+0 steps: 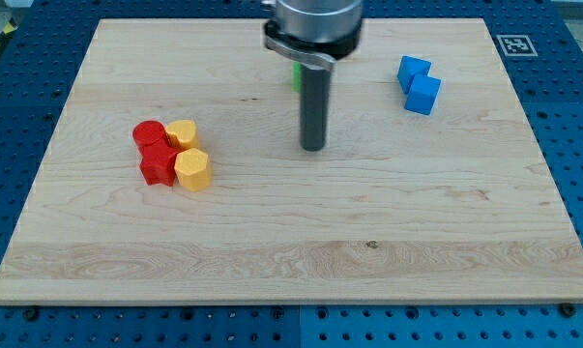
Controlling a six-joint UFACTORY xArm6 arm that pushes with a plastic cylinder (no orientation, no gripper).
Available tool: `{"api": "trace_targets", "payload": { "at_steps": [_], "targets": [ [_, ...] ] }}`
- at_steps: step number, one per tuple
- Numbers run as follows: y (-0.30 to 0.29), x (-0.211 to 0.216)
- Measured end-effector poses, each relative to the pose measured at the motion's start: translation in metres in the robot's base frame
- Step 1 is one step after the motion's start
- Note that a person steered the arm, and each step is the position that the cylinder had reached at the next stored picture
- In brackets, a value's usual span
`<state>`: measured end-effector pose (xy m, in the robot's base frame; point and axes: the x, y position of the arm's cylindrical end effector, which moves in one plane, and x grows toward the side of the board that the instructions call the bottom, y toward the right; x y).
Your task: Move the blue cube to the right of the green circle
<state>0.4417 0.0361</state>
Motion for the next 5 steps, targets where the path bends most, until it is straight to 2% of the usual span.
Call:
{"api": "trace_targets", "payload": {
  "at_steps": [1, 2, 3, 4, 5],
  "targets": [
    [0.033, 0.000],
    [0.016, -0.024],
    [0.000, -0.071],
    [-0.012, -0.072],
    [-0.050, -0.081]
  ]
}}
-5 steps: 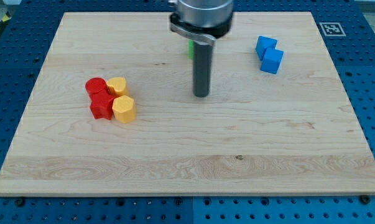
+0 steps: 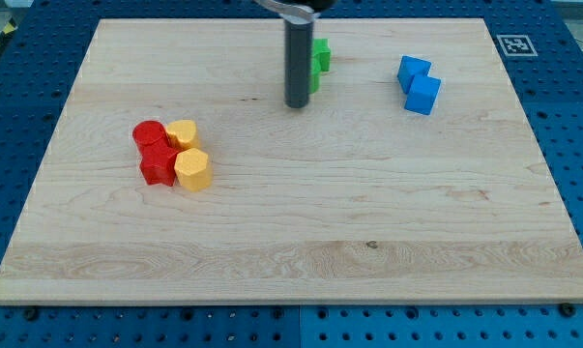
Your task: Move the blue cube to the right of the green circle
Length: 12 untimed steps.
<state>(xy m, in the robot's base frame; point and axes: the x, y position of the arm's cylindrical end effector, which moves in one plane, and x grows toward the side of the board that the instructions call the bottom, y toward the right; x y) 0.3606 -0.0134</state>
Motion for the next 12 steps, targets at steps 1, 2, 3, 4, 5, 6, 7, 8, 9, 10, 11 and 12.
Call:
{"api": "trace_targets", "payload": {
  "at_steps": [1, 2, 3, 4, 5, 6, 7, 8, 9, 10, 11, 12],
  "targets": [
    [-0.033, -0.027],
    [-0.024, -0.044],
    [-0.009, -0.043],
    [-0.001, -0.038],
    [0.012, -0.031],
    [0.018, -0.029],
    [0.018, -0.007],
    [0.028, 0.020],
    [0.052, 0.038],
    [0.062, 0.043],
    [0.062, 0.043],
    [0.062, 0.043]
  ]
}}
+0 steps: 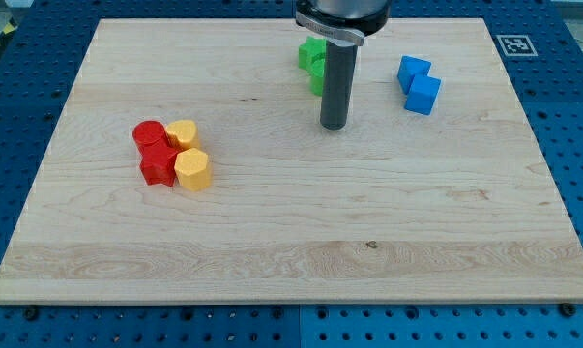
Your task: Move the blue cube to the right of the green circle
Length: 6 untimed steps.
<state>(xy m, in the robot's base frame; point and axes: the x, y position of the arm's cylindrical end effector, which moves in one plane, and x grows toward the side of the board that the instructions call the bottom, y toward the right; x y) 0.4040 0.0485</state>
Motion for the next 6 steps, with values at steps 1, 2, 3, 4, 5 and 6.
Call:
{"api": "trace_targets", "payload": {
  "at_steps": [1, 2, 3, 4, 5, 6],
  "targets": [
    [0.001, 0.002],
    [0.016, 0.009],
    [0.058, 0.014],
    [0.101, 0.022],
    [0.113, 0.022],
    [0.120, 0.026]
  ]
}}
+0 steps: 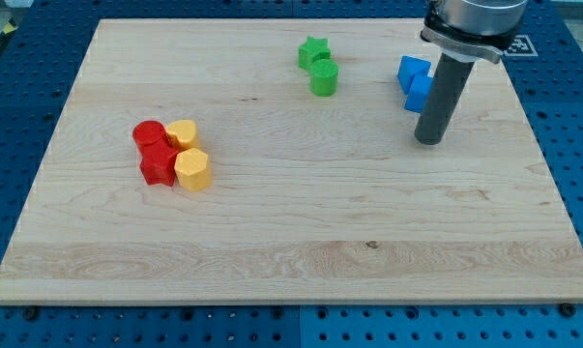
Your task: Move the blue cube to the right of the green circle
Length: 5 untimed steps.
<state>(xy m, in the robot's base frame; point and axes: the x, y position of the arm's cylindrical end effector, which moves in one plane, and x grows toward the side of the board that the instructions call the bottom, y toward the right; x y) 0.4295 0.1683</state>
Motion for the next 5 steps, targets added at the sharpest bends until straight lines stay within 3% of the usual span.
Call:
{"api": "trace_targets", "payload": {
  "at_steps": [2, 3, 5],
  "targets": [
    [0.050, -0.020],
    [0.058, -0.060],
    [0.024, -0.073]
  ]
}}
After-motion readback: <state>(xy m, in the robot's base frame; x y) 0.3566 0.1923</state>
